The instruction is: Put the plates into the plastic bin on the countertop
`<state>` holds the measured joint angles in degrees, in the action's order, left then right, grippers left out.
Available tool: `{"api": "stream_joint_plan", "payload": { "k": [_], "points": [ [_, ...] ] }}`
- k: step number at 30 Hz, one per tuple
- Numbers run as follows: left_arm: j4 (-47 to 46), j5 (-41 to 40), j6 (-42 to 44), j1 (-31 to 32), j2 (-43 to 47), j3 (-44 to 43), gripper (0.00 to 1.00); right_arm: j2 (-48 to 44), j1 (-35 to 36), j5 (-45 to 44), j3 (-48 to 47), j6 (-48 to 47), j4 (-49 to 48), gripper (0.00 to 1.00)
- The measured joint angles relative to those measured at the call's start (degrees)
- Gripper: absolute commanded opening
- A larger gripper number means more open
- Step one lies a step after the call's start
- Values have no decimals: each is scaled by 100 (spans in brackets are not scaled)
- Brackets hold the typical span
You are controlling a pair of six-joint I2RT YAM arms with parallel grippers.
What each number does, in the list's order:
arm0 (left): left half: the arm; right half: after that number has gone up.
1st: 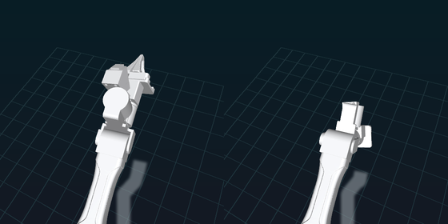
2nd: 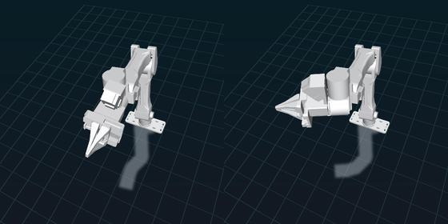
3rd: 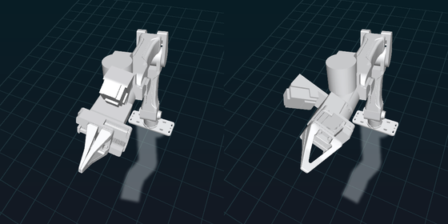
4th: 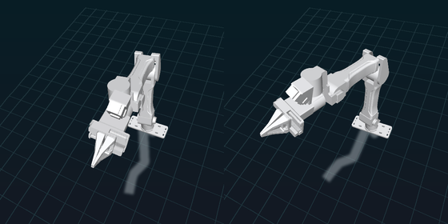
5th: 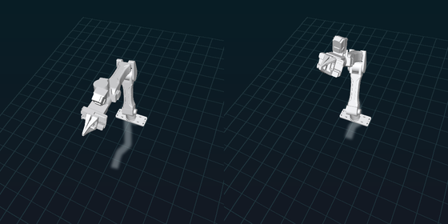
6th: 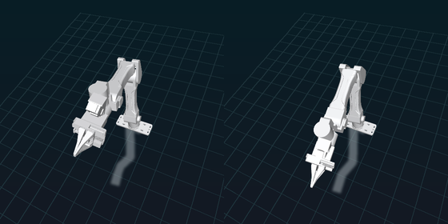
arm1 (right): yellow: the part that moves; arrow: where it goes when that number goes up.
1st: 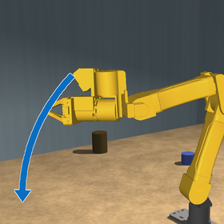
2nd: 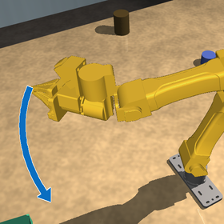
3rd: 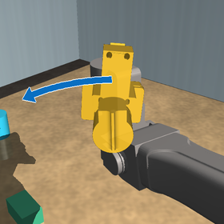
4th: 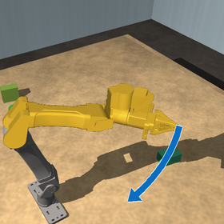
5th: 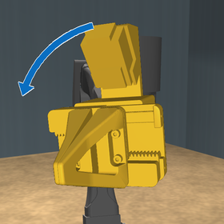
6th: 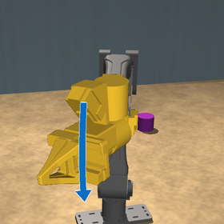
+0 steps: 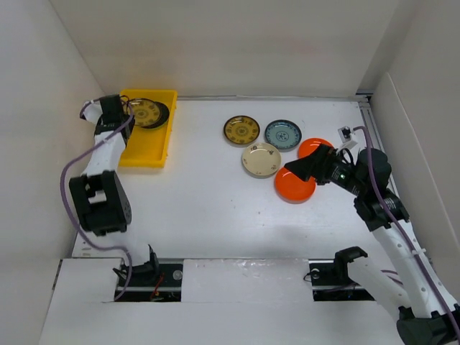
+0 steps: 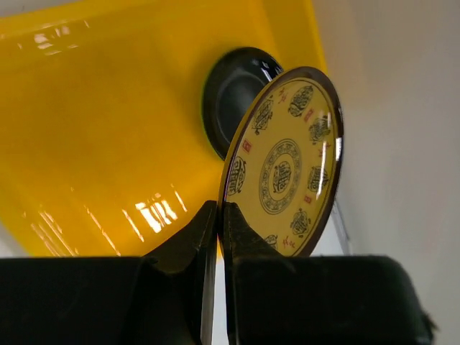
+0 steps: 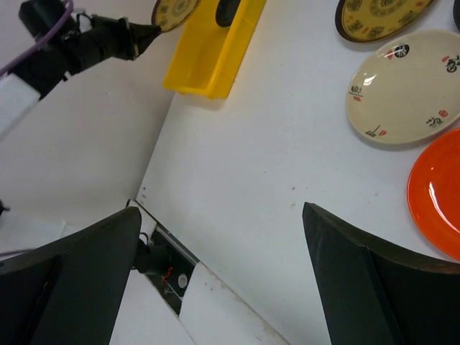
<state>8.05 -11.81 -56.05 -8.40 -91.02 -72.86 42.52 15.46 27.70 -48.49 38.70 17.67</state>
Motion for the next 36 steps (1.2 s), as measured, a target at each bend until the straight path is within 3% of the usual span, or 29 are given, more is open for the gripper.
{"api": "stream_joint_plan", "payload": {
  "k": [5,10,13,18,25,30,33,36],
  "points": [
    [227,280,501,-306,-2256,-2074,0,85,4,4,2,13,-20,100],
    [494,601,802,-328,-3412,-3307,0,103,46,4,2,13,-17,100],
    [645,758,898,-372,-3639,-3560,58,120,48,4,2,9,-20,100],
    [577,962,944,-404,-3453,-3373,100,184,48,4,2,7,-20,100],
    [505,944,1106,136,-1812,-2358,100,254,111,-61,-35,-85,-11,100],
    [-560,1080,1123,1904,-229,-365,100,275,114,-179,-35,-127,-9,100],
    [-1180,1386,1104,3025,-389,393,100,291,114,-203,-35,-138,17,100],
    [-1547,1613,1113,3648,-1086,732,100,219,114,-247,-37,-142,68,100]
  ]
}}
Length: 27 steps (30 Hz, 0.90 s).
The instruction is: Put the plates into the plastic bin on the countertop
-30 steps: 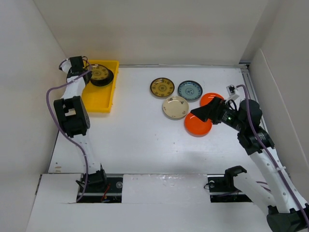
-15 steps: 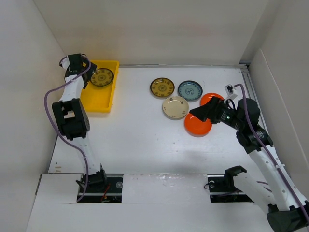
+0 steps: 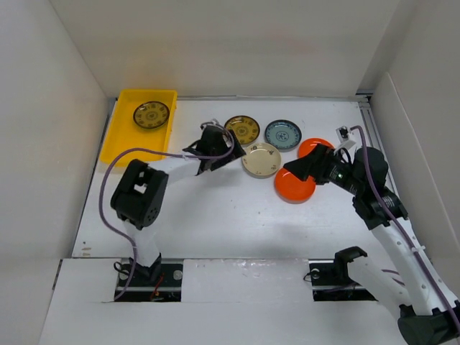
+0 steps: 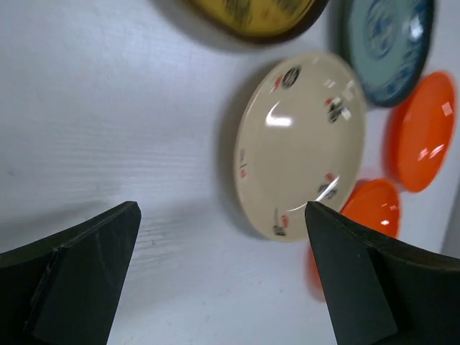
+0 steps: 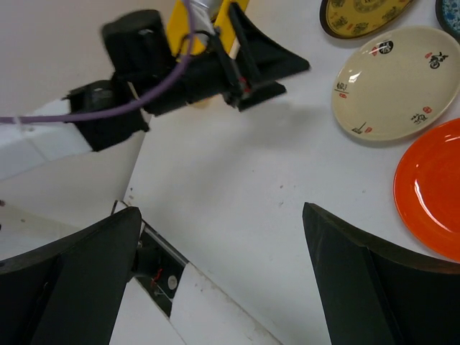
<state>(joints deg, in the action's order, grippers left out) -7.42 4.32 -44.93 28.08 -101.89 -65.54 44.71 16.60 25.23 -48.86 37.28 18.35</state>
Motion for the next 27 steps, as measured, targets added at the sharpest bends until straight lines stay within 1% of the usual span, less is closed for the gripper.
{"api": "stream_joint_plan", "payload": {
  "k": [3,6,8,9,12,13,15,16,18,21,24,27],
  "points": [
    [-195,109,15,330,-623,133,100,-133,0,-15,-17,2,103,100],
    [-737,236,9,450,-699,109,99,-297,0,-22,-31,0,179,100],
    [-857,278,0,470,-859,85,94,-376,0,-22,-44,0,227,100],
    [-1003,323,-35,470,-979,61,86,-400,0,-22,-50,0,232,100],
    [-1143,378,-81,470,-1281,-240,70,-435,0,-44,-61,0,258,100],
    [-1172,372,-98,470,-1357,-319,58,-435,0,-48,-61,0,275,100],
    [-1150,291,-157,474,-1451,-376,46,-428,0,-66,-61,0,304,100],
    [-1097,260,-164,474,-1486,-404,43,-428,0,-68,-61,0,317,100],
    [-883,190,-188,474,-1572,-581,27,-428,0,-81,-61,0,332,100],
    [-660,101,-229,481,-1731,-793,0,-433,0,-81,-61,0,369,100],
    [-452,127,-232,487,-1744,-874,0,-468,0,-81,-61,0,411,100],
    [-175,70,-245,494,-1552,-859,0,-509,0,-85,-129,0,461,100]
  ]
}}
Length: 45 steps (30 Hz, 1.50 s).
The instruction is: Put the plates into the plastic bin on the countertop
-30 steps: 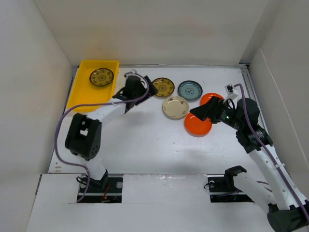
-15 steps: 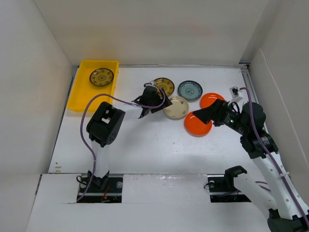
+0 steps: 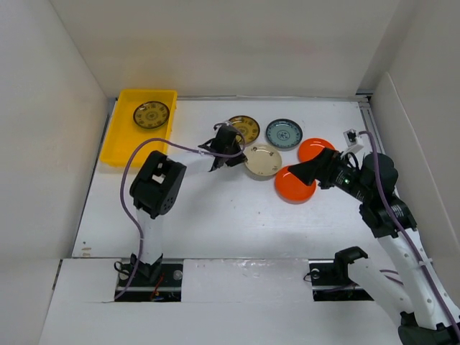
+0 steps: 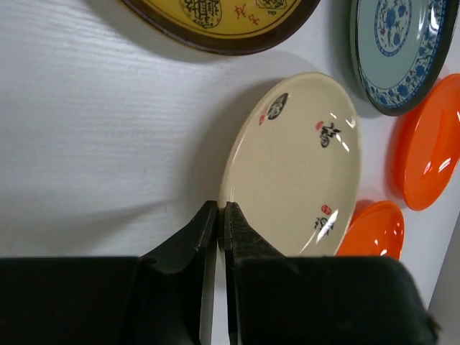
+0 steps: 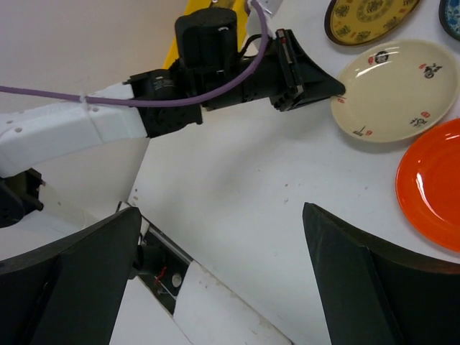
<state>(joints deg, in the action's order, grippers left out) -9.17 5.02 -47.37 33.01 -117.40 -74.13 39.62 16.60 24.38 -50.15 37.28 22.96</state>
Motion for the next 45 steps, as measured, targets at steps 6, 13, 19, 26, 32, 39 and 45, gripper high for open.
{"api": "stream_joint_plan", "payload": {
  "k": [6,13,19,26,32,39,45],
  "points": [
    [1506,-579,133,-262,1252,-177,0,-28,0,0,-92,0,15,100],
    [1915,-833,48,-2802,1932,-1161,0,-22,0,22,-92,9,7,100],
    [1902,-824,-4,-4581,599,-2061,0,-11,0,59,-92,9,-7,100],
    [2437,-595,52,-4531,-1130,-3609,5,70,13,63,-87,4,11,100],
    [2710,-608,2,-4472,-1080,-3707,92,74,37,66,-74,0,20,100],
    [2643,-962,-9,-4113,699,-2369,100,98,39,9,-74,0,17,100],
    [1082,-708,-50,-2000,3073,-22,100,214,39,-146,-74,4,2,100]
  ]
}}
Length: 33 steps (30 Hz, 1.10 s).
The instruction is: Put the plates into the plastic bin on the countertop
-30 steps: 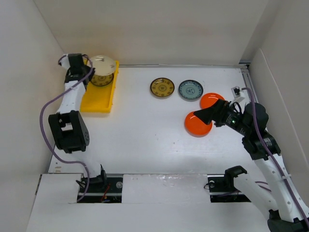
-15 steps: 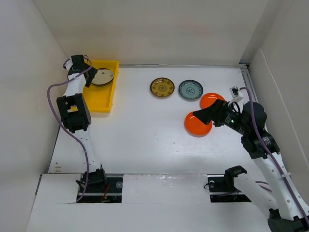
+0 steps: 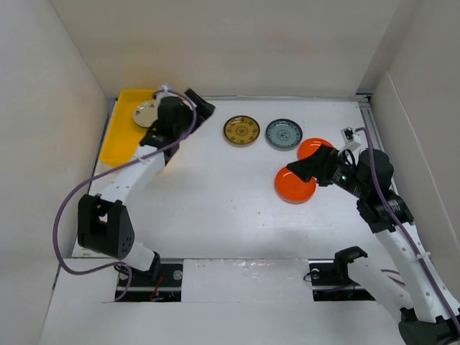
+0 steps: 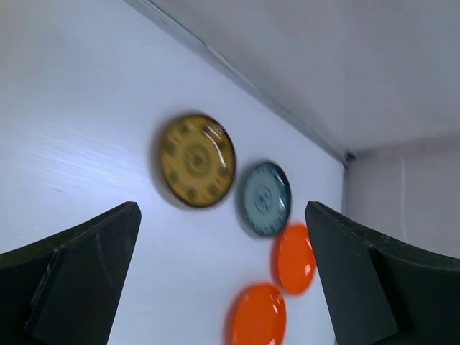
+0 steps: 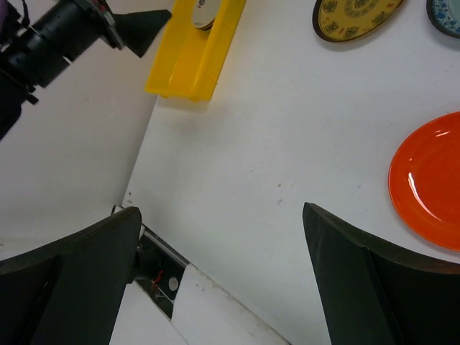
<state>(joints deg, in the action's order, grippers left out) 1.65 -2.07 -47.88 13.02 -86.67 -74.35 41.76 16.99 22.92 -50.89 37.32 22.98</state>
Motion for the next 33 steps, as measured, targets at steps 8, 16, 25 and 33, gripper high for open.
{"api": "stream_joint_plan", "payload": {
  "k": [8,16,25,33],
  "points": [
    [-1349,490,-236,1047,-1674,761,100,-13,0,-42,13,111,-72,100],
    [-1714,632,-396,1051,-2835,81,88,-293,0,-42,42,144,-70,100],
    [-678,450,-800,1051,-4223,-1829,49,-306,0,-46,44,125,-63,100],
    [-166,321,-1191,966,-4483,-2184,0,-310,0,-125,42,44,-13,100]
  ]
}}
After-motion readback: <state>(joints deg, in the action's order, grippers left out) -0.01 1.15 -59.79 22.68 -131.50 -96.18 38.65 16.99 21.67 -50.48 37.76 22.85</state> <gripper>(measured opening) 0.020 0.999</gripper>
